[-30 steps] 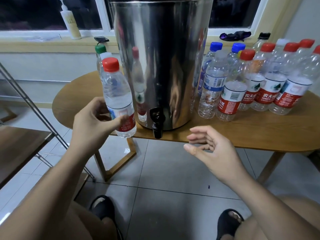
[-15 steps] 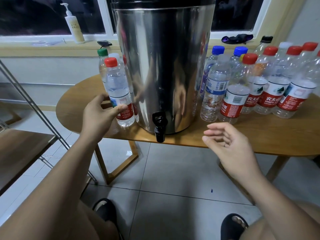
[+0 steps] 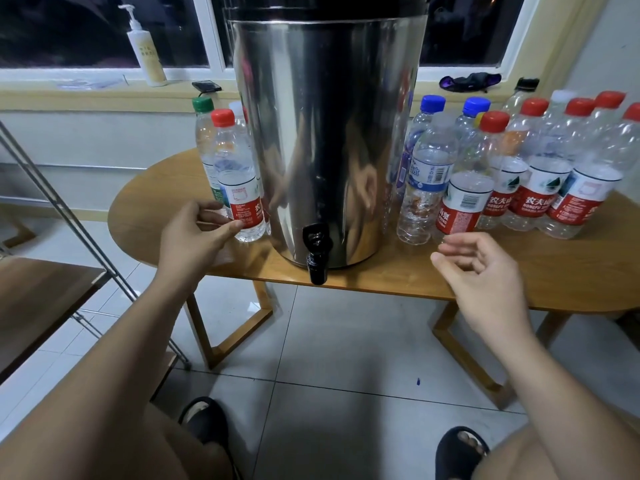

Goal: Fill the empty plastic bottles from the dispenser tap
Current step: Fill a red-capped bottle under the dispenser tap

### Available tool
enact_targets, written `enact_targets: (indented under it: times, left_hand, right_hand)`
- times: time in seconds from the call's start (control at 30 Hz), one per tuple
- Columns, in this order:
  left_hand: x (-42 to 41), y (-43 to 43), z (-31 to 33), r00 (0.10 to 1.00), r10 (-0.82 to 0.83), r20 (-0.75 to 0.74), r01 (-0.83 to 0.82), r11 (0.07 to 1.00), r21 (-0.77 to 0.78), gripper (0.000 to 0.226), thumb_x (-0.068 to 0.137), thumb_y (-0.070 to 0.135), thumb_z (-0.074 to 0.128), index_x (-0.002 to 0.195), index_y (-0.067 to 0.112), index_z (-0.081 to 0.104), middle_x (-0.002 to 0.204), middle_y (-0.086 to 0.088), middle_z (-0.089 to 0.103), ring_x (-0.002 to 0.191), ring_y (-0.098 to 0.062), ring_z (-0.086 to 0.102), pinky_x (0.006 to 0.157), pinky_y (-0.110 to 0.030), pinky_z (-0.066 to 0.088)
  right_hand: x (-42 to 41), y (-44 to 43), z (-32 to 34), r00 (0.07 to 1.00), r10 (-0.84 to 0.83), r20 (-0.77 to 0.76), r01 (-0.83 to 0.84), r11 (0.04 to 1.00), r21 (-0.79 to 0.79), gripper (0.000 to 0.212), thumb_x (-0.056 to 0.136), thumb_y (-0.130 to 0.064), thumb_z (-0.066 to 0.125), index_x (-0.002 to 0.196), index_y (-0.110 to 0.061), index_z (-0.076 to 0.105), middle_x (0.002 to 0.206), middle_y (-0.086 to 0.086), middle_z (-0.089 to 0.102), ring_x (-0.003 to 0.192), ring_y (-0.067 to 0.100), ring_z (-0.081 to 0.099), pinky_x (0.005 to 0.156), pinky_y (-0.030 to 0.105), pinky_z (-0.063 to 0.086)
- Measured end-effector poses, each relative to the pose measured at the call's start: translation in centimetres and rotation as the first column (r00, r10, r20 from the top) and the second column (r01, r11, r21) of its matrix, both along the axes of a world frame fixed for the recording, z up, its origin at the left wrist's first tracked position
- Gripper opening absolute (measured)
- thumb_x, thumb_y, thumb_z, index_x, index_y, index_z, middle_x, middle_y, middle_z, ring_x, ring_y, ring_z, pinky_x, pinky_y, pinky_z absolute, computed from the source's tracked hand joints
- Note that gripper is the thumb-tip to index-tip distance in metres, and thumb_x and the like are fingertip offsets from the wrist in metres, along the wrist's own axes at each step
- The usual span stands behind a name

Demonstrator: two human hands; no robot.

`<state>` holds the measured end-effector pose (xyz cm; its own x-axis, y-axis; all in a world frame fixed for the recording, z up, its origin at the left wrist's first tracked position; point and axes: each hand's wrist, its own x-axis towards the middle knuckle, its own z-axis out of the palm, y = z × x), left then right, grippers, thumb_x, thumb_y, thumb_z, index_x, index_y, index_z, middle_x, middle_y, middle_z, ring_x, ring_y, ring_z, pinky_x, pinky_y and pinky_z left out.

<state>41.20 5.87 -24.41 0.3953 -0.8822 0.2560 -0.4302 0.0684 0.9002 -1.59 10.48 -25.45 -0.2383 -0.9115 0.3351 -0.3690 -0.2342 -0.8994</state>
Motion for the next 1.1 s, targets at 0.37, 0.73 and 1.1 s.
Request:
enact_targets:
  times: [0.37,0.73,1.1]
  left_hand:
    - [-3.3,3.8,-0.4,0.964,-0.187,0.187,0.173,0.981,0.088,0.021,0.091,0.031,0.088,0.108,0.029,0.075,0.096,0.008,0.078,0.090,-0.009,0.073,0.080,-0.030,0.059]
    - [-7.9,7.2,-1.1,0.846,-0.392,0.362,0.354,0.920,0.169,0.014,0.092,0.030,0.086,0.099,0.033,0.074,0.088,0.018,0.073,0.088,-0.007,0.071,0.074,-0.024,0.056]
    - [-9.6,9.2,0.1,0.798,-0.472,0.374,0.462,0.879,0.122,0.010,0.095,0.036,0.082,0.096,0.035,0.072,0.090,0.013,0.077,0.091,-0.011,0.072,0.071,-0.019,0.050]
  right_hand:
    - [-1.7,-4.4,0.3,0.954,-0.297,-0.052,0.295,0.955,-0.035,0.064,0.083,-0.041,0.091,0.135,-0.028,0.055,0.135,-0.005,0.062,0.116,0.011,0.064,0.089,0.023,0.049]
    - [-1.4,-7.0,0.7,0.966,-0.257,0.031,0.257,0.966,0.007,0.070,0.083,-0.040,0.093,0.140,-0.026,0.054,0.130,-0.012,0.064,0.115,0.008,0.061,0.090,0.024,0.048]
    - [0.3,-2.0,1.3,0.988,-0.152,0.024,0.152,0.988,0.015,0.060,0.083,-0.039,0.093,0.132,-0.035,0.059,0.115,-0.028,0.066,0.099,-0.026,0.058,0.079,0.011,0.043]
